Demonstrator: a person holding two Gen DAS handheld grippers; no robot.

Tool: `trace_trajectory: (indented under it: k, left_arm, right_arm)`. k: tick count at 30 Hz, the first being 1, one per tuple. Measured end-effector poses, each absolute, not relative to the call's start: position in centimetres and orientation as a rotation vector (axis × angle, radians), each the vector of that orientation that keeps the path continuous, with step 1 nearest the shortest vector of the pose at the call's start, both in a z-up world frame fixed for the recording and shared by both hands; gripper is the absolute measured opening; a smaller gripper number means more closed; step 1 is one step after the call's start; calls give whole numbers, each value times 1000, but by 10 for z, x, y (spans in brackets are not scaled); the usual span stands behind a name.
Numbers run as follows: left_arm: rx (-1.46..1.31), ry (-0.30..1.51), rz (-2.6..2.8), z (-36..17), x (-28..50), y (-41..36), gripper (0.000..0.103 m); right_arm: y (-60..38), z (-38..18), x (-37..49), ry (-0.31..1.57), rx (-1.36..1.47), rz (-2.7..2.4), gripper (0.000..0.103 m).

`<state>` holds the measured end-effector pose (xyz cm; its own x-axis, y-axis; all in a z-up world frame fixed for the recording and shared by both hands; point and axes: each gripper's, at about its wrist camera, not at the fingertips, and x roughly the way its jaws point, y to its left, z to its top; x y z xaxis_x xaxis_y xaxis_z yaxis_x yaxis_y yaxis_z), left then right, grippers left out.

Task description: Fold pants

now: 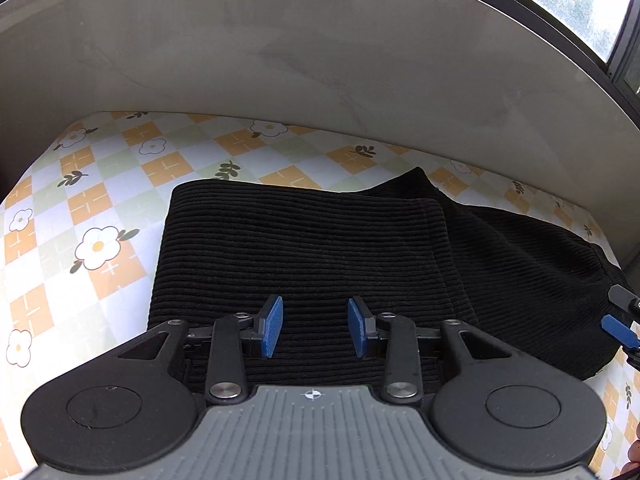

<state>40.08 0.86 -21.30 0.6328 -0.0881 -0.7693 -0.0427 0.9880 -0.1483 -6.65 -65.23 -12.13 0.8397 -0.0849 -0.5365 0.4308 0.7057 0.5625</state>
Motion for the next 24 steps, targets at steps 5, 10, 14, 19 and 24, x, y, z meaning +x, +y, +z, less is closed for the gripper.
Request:
trace_trajectory:
  k: [5, 10, 14, 19, 24]
  left_arm:
    - [-105, 902, -106, -224, 413, -37, 41]
    - [-92, 921, -132, -232, 424, -60, 41]
    - [-78, 934, -139, -237, 430, -67, 41]
    - [-26, 970, -146, -249, 427, -81, 41]
    - [6, 990, -136, -255, 424, -83, 41]
  right_arm:
    - [-677, -124, -105, 442, 746, -430, 73]
    - [-702, -138, -135, 417, 827, -519, 79]
    - [-711, -148, -144, 425, 874, -517, 83]
    - [-721, -170, -150, 434, 1005, -490, 85]
    - [-730, -182, -144, 445, 1070, -465, 89]
